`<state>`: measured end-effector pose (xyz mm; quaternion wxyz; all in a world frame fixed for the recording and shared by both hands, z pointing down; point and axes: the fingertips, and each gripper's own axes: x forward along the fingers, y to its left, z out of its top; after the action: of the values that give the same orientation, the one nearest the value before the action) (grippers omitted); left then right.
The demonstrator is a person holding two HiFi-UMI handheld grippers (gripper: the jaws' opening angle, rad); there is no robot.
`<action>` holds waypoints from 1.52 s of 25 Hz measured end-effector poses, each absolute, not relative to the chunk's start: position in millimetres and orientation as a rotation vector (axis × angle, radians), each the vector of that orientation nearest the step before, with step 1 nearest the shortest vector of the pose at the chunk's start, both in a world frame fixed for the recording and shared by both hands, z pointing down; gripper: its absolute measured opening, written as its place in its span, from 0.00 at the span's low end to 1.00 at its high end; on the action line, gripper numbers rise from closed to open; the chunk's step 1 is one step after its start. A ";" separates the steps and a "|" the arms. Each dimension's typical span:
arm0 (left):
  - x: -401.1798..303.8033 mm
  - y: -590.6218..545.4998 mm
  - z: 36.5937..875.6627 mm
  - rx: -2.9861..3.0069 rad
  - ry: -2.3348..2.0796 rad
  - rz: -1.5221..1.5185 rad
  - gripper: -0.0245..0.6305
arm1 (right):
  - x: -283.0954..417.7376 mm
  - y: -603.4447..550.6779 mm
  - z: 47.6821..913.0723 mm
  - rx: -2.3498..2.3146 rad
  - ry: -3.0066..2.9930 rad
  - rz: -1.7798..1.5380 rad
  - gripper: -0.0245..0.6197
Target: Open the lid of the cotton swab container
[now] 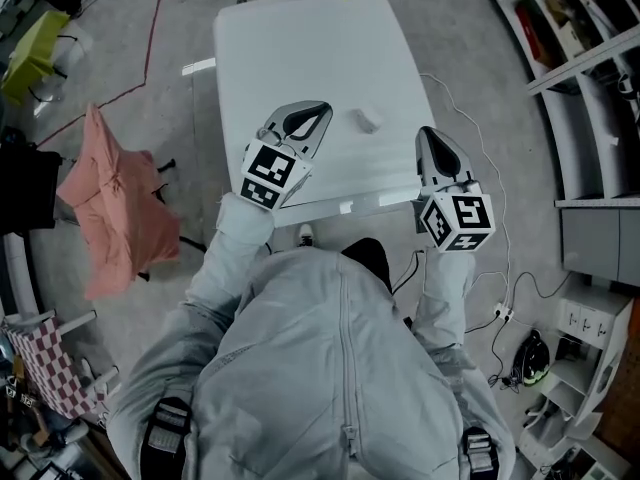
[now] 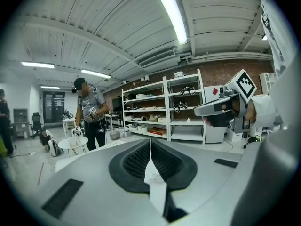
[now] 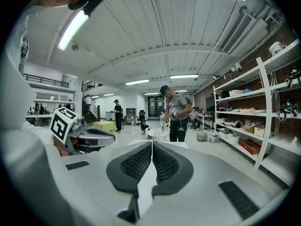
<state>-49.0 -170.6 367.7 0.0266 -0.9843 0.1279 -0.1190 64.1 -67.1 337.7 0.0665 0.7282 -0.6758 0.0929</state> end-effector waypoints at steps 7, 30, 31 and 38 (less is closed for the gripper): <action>-22.1 -174.2 379.2 -3.056 0.515 -0.437 0.07 | 101.6 -83.9 357.3 2.093 -2.110 0.360 0.09; 16.2 -163.0 453.2 -2.992 1.063 -0.641 0.07 | 147.6 -123.4 469.3 1.588 -2.464 0.567 0.27; 17.2 -162.4 455.7 -2.995 1.083 -0.639 0.07 | 147.2 -126.8 474.8 1.566 -2.468 0.576 0.28; 9.4 -170.0 473.5 -2.991 1.149 -0.685 0.07 | 142.5 -155.1 520.8 1.528 -2.427 0.635 0.37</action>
<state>9.4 -170.0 473.5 -0.0675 -0.9108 0.3498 -0.2086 142.5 -155.1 520.8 0.1019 0.5176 -0.8219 0.2151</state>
